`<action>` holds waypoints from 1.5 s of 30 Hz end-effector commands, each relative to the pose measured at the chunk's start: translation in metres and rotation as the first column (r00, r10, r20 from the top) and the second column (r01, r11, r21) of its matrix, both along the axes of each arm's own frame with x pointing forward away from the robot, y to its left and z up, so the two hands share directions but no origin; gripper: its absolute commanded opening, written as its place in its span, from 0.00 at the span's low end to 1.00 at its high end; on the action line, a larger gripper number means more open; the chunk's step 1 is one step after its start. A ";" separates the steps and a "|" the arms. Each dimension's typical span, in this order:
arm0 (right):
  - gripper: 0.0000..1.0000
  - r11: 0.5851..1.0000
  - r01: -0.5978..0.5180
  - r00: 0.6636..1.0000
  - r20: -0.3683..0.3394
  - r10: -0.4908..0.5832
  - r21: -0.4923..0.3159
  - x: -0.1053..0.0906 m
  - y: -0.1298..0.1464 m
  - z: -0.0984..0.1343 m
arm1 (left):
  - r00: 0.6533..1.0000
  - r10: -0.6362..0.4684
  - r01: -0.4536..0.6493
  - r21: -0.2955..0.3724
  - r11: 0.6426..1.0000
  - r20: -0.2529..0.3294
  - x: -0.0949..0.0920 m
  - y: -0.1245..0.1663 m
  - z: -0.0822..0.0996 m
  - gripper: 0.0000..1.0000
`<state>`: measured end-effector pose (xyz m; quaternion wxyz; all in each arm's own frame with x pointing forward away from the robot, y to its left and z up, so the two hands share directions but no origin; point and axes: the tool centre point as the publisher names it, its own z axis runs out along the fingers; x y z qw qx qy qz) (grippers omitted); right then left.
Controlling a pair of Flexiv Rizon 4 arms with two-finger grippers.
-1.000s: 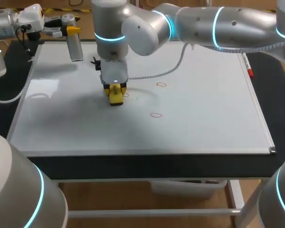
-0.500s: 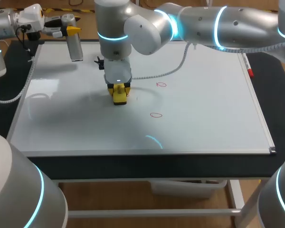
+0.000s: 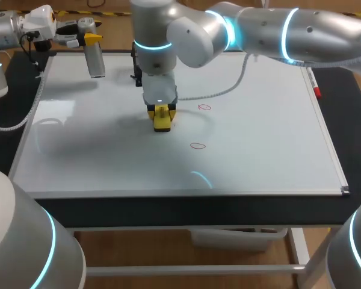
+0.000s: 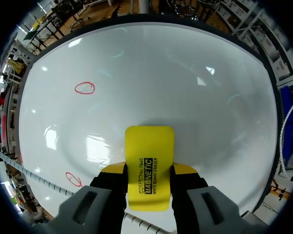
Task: Pick up the inspection probe, press it on each red-marked spot on the whiteboard one by one, put down the probe, pick up the eraser, and wipe off all the red marks.
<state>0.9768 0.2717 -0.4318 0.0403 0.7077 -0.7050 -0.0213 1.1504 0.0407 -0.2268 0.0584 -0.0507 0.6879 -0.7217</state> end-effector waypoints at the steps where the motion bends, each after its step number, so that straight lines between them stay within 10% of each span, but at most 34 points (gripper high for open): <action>1: 0.00 1.000 0.002 1.000 0.008 -0.002 -0.003 -0.002 -0.013 -0.006 | 1.000 -0.005 0.005 -0.001 1.000 0.000 0.002 0.000 0.000 0.00; 27: 0.00 0.999 -0.001 1.000 0.026 0.000 0.048 0.022 -0.054 0.045 | 1.000 -0.005 0.005 -0.001 1.000 0.000 0.002 0.000 0.000 0.00; 45: 0.00 0.980 0.195 0.980 0.043 -0.196 0.029 0.048 -0.163 0.054 | 1.000 -0.005 0.005 -0.001 1.000 0.000 0.002 0.000 0.000 0.00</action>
